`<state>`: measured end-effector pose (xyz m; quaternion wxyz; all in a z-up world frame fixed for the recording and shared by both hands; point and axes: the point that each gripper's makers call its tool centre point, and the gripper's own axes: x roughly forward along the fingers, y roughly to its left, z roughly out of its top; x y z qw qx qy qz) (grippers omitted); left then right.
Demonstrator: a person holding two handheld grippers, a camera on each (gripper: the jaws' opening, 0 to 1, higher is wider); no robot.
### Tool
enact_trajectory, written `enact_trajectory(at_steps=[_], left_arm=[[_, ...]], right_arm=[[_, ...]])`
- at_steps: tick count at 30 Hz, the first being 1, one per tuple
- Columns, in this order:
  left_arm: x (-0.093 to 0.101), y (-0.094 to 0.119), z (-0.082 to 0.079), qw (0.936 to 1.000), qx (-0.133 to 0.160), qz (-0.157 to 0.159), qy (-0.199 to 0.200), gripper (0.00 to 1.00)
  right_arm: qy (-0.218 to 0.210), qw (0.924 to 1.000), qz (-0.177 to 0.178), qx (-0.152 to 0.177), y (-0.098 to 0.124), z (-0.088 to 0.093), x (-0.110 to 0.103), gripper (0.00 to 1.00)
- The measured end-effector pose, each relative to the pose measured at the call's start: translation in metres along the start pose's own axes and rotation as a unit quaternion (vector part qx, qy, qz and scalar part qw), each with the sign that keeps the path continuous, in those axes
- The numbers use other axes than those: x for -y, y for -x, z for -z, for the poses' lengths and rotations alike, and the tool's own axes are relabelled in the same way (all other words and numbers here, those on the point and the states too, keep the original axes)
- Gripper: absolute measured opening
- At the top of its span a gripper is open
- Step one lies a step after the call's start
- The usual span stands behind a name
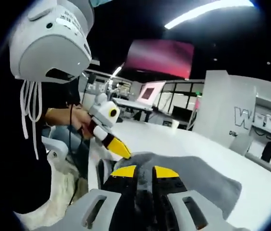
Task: Open the folded towel by lifting each exposed corner and separating the folded layers until the towel lies flat within the target outline without major curled edges
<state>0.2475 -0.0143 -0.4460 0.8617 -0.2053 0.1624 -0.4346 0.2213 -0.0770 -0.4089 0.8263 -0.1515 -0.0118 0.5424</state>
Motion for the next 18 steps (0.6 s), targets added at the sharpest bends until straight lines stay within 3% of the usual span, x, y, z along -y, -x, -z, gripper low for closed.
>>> enact_trajectory(at_steps=[10,15,18], left_arm=[[0.008,-0.002,-0.015,0.9995,0.028,0.018,0.002,0.02],[0.01,-0.004,-0.022,0.9989,0.038,0.025,0.008,0.02],[0.014,-0.006,-0.024,0.999,0.035,0.028,-0.009,0.02]], right_arm=[[0.005,0.9999,-0.01,-0.009,-0.009,-0.001,-0.005,0.1],[-0.001,0.9994,-0.006,-0.033,-0.017,0.005,-0.007,0.14],[-0.005,0.9994,-0.006,-0.034,-0.022,0.003,-0.008,0.14]])
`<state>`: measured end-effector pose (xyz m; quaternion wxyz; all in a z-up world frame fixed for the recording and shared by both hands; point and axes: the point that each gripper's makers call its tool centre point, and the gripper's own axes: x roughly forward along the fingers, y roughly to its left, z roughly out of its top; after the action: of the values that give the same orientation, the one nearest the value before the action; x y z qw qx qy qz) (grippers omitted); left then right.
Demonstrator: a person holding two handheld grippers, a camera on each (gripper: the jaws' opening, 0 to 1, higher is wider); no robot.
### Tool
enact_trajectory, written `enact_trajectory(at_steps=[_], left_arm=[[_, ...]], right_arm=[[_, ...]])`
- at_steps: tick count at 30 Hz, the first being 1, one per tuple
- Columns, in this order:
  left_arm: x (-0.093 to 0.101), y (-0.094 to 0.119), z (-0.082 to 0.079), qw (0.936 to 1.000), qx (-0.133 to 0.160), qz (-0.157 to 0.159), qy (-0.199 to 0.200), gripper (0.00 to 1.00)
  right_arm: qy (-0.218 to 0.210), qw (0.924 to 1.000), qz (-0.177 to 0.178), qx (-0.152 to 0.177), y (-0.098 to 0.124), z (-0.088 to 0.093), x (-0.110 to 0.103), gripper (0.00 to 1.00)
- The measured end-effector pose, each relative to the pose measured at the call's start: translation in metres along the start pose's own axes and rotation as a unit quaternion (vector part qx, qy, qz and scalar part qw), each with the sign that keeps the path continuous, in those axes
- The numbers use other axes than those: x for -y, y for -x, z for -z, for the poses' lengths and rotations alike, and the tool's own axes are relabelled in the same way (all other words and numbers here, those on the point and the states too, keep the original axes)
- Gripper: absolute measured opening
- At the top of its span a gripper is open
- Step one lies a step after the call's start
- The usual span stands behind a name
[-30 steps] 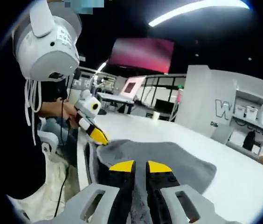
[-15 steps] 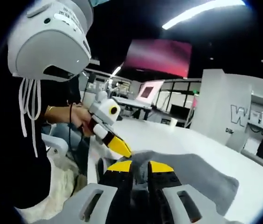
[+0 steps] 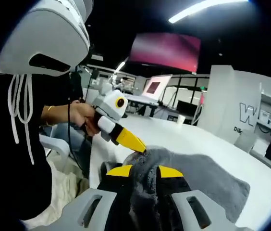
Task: Open the folded towel by lifting each exposed corner and separating the folded layers until the towel lies flat within the target outline without major curled edges
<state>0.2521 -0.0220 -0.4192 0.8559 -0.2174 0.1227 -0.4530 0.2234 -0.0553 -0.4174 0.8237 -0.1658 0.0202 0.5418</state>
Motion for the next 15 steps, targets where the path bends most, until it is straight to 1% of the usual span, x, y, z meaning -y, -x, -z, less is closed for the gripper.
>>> enact_trajectory(at_steps=[2,6,10,11,12,15], left_arm=[[0.002,-0.001,-0.001,1.0,0.001,0.003,-0.002,0.02],[0.004,-0.001,-0.006,0.9999,0.007,0.009,-0.006,0.02],[0.004,-0.001,-0.011,0.9998,0.017,0.01,-0.005,0.02],[0.004,-0.002,-0.013,0.9997,0.02,0.01,-0.005,0.02],[0.004,-0.002,-0.014,0.9997,0.022,0.01,-0.004,0.02],[0.003,-0.002,-0.018,0.9995,0.029,0.011,-0.006,0.02]], right_arm=[[0.002,1.0,-0.003,0.0,-0.004,-0.002,-0.002,0.14],[0.021,0.9995,-0.009,-0.02,-0.01,0.001,-0.007,0.16],[0.025,0.9993,-0.016,-0.023,-0.014,0.001,-0.01,0.16],[0.025,0.9993,-0.014,-0.023,-0.015,0.0,-0.01,0.15],[0.025,0.9995,0.004,-0.017,-0.016,-0.002,-0.005,0.14],[0.019,0.9997,0.009,-0.011,-0.017,-0.005,-0.005,0.16]])
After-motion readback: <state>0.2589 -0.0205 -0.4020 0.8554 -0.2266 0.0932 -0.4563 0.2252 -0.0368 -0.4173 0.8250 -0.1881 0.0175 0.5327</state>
